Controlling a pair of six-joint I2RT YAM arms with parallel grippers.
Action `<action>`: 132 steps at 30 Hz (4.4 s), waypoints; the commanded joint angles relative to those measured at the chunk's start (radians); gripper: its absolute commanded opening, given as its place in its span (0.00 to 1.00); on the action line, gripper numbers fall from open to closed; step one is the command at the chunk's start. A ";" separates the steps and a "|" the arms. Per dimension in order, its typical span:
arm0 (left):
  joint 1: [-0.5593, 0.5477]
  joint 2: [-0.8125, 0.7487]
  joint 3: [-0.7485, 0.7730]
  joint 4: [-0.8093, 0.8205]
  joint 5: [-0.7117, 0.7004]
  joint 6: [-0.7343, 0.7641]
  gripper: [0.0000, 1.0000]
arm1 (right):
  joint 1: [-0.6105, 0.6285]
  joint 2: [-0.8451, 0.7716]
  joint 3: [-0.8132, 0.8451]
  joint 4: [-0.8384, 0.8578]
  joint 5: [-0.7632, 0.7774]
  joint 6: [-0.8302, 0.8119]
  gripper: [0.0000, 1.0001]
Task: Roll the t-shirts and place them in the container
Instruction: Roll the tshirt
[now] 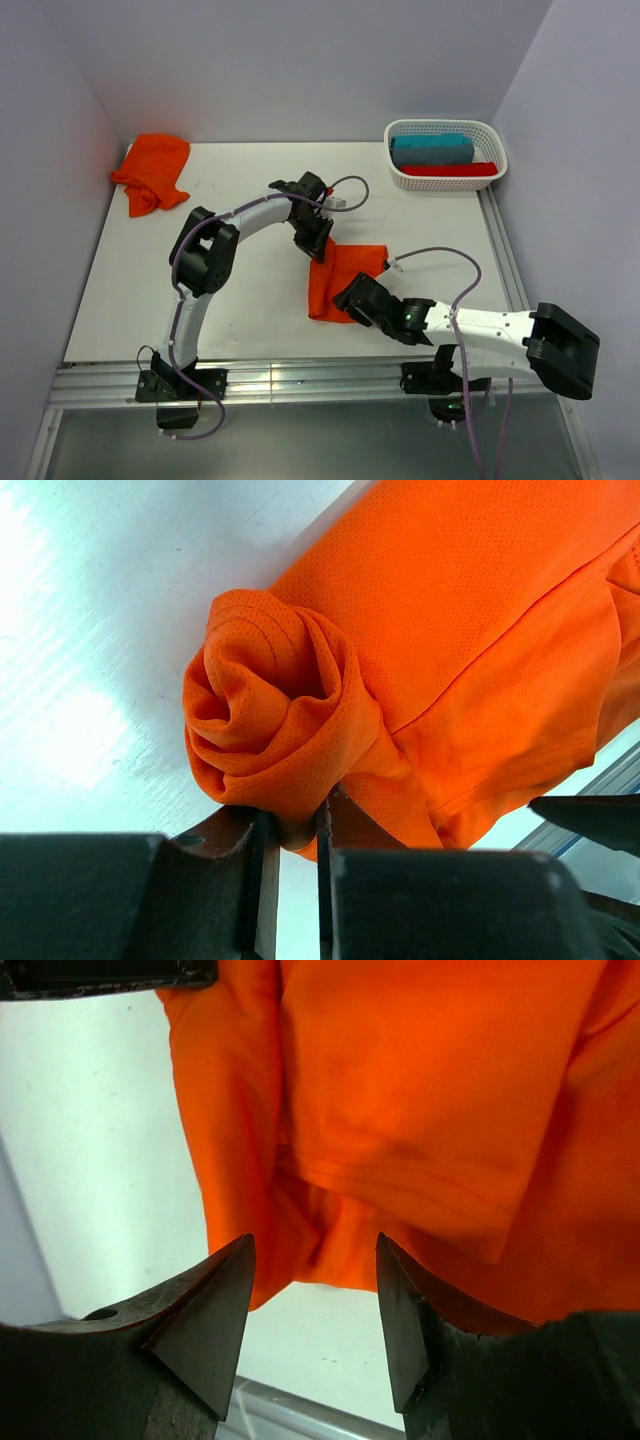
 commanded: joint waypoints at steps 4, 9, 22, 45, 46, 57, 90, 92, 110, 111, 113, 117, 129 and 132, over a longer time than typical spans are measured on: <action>0.004 0.040 -0.006 -0.045 -0.202 0.051 0.06 | -0.031 0.116 0.202 -0.132 0.079 -0.143 0.56; -0.008 0.040 0.004 -0.060 -0.235 0.040 0.06 | -0.025 0.307 0.511 -0.332 0.148 -0.225 0.54; -0.015 0.092 0.107 -0.183 -0.229 0.029 0.08 | 0.074 0.813 1.044 -0.757 0.375 -0.197 0.55; -0.042 0.080 0.072 -0.210 -0.210 0.012 0.09 | 0.149 1.114 1.313 -1.131 0.507 -0.045 0.60; -0.040 0.080 0.070 -0.213 -0.212 0.011 0.09 | 0.149 1.115 1.308 -1.119 0.501 -0.051 0.60; -0.042 0.062 0.049 -0.212 -0.190 0.020 0.18 | 0.141 1.125 1.227 -0.989 0.435 -0.080 0.50; 0.146 -0.222 -0.238 0.095 0.261 0.137 0.84 | -0.140 0.669 -0.036 1.033 -0.375 -0.042 0.33; 0.144 -0.213 -0.269 0.132 0.239 0.124 0.84 | -0.144 0.718 -0.062 1.113 -0.390 -0.008 0.33; 0.103 -0.095 -0.177 0.021 -0.093 0.037 0.02 | -0.135 0.591 0.012 0.767 -0.358 -0.098 0.57; 0.098 -0.092 -0.174 0.017 -0.104 0.040 0.02 | -0.132 0.568 0.027 0.622 -0.329 -0.110 0.59; 0.092 -0.089 -0.174 0.003 -0.130 0.046 0.02 | -0.109 0.493 0.094 0.454 -0.225 -0.143 0.64; 0.078 -0.083 -0.158 -0.019 -0.155 0.049 0.03 | -0.046 0.401 0.260 0.050 -0.057 -0.179 0.68; 0.027 -0.030 -0.069 -0.104 -0.175 0.052 0.05 | 0.115 0.606 0.738 -0.525 0.307 -0.204 0.70; 0.020 -0.017 -0.051 -0.117 -0.175 0.054 0.06 | 0.123 0.701 0.855 -0.620 0.383 -0.212 0.68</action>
